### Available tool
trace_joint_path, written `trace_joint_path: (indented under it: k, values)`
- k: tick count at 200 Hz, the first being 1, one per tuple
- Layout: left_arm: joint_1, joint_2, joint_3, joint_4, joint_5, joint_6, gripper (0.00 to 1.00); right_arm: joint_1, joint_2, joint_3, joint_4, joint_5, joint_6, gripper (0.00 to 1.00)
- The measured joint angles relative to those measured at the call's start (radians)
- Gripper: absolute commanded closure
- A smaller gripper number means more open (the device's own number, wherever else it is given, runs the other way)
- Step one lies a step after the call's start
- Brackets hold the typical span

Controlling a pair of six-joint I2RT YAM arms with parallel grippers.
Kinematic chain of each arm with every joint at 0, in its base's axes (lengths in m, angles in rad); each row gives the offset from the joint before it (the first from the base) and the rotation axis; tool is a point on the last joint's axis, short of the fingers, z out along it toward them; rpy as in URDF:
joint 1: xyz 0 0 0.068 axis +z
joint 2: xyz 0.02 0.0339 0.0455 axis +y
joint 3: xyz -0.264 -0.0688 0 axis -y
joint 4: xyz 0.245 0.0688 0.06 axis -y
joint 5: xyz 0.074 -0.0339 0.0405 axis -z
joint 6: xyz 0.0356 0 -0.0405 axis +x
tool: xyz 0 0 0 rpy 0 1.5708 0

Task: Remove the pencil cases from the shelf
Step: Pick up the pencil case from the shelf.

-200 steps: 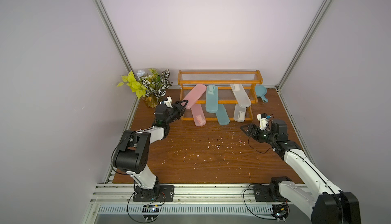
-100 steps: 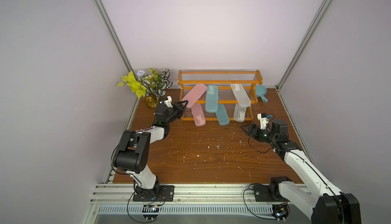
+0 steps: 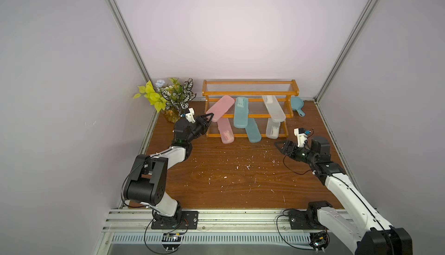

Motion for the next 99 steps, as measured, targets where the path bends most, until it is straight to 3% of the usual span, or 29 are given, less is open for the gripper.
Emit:
trace_joint_path:
  k: [48,99]
  values:
    - [-0.008,-0.179,-0.109,-0.002,-0.016,-0.014,1.0,0.038,-0.036,0.001,0.035,-0.033,0.076,0.19]
    - [-0.035,-0.398,-0.226,-0.005,-0.022,-0.059,1.0,0.192,-0.034,0.05,0.143,-0.029,0.204,0.19]
